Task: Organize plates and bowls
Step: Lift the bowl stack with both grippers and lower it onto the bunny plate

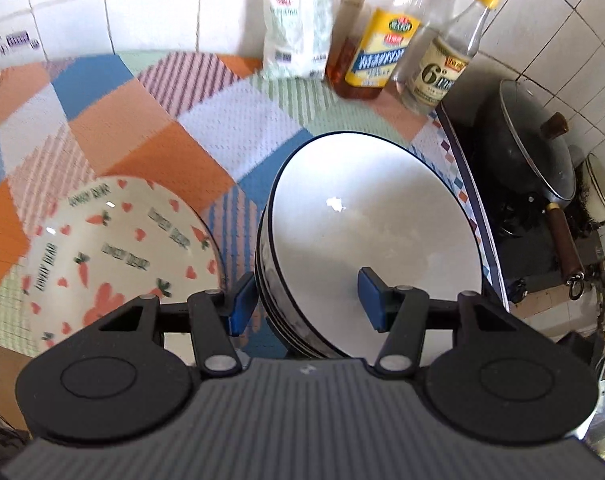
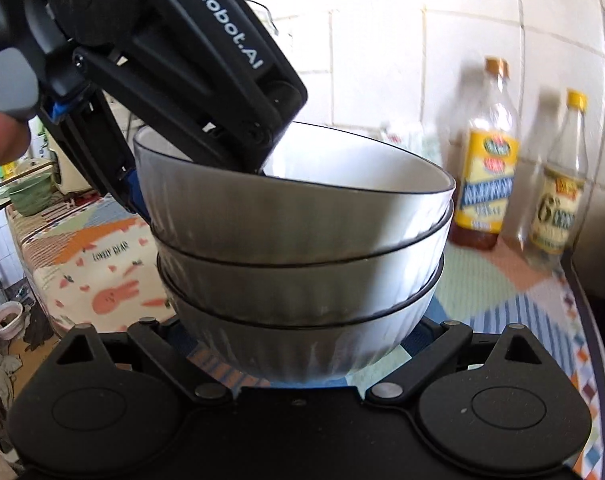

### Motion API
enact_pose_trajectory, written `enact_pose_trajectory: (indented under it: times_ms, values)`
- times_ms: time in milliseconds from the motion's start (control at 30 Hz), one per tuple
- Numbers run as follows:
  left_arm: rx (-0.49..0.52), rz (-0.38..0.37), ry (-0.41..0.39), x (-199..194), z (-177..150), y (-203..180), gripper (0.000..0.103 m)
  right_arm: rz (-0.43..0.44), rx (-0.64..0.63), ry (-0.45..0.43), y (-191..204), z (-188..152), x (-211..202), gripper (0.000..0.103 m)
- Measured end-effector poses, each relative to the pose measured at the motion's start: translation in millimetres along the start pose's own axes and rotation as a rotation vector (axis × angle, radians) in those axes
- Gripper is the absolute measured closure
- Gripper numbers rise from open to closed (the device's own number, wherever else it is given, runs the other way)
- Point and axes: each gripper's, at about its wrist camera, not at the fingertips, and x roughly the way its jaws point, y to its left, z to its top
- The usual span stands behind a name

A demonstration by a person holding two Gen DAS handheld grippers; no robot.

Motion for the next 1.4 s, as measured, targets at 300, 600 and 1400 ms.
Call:
enact_pose_trajectory:
  times_ms: [300,600,1400]
  values:
    - [-0.062,0.048,-0.051,-30,-2,27,0.05,0.077,-0.046,-0.032,7,29,15,0.004]
    - [-0.164,0.104,-0.015,-36,-11,93,0.05,0.195,-0.049,-0.01,44,35,44,0.004]
    - [-0.235,0.096,0.073,9,-7,164,0.05,0.248,-0.036,0.136,84,20,97,0.004]
